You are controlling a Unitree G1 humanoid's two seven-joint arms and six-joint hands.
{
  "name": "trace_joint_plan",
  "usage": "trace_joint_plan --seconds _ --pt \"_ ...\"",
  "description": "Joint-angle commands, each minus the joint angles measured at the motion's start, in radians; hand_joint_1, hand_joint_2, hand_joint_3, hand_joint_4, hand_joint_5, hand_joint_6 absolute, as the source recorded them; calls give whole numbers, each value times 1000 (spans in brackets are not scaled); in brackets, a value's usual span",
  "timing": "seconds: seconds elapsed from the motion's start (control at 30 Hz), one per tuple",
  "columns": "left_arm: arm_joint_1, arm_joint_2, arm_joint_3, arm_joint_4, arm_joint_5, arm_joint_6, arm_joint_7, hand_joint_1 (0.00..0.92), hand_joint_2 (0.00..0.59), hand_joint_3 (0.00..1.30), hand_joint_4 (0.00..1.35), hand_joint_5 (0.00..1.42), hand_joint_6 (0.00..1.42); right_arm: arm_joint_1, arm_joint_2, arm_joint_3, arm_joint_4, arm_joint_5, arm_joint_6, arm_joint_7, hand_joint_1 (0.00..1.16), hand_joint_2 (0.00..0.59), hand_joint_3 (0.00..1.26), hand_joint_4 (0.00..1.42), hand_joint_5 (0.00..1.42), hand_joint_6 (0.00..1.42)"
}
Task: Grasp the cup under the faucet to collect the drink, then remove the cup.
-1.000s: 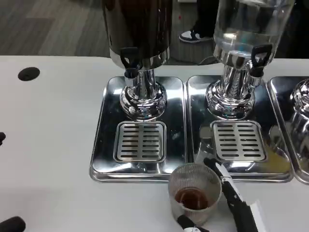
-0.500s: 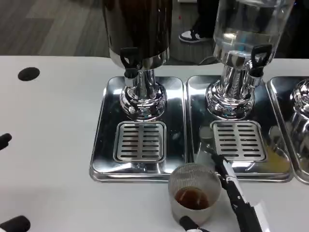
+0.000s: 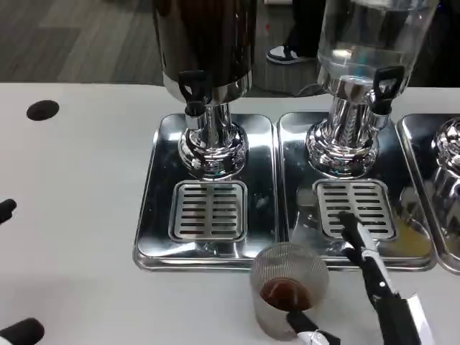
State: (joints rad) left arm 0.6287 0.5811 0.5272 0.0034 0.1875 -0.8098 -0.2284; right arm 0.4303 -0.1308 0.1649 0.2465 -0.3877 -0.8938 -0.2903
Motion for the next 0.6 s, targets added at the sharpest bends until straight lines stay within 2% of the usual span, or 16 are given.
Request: trace_joint_plan --seconds 0.03,0.2,0.3,0.4,0.6 --pt "-14 0 1 36 -3 -22 15 0 24 0 0 0 0 12 -29 -48 -103 44 56 44 831 218 62 2 28 74" --pt "-38 -18 7 98 2 -49 49 0 25 0 0 0 0 3 -60 -102 -183 91 132 99 774 274 120 86 80 73" --pt "-57 -30 -4 148 41 -81 84 0 27 0 0 0 0 -9 -75 -130 -193 118 166 125 757 305 176 175 165 142" --pt "-69 -36 -14 204 72 -119 116 0 29 0 0 0 0 -25 -88 -156 -186 123 197 142 742 331 236 248 230 187" --pt "-77 -30 -16 274 54 -176 150 0 30 0 0 0 0 -23 -93 -187 -217 103 235 149 716 401 331 339 304 248"
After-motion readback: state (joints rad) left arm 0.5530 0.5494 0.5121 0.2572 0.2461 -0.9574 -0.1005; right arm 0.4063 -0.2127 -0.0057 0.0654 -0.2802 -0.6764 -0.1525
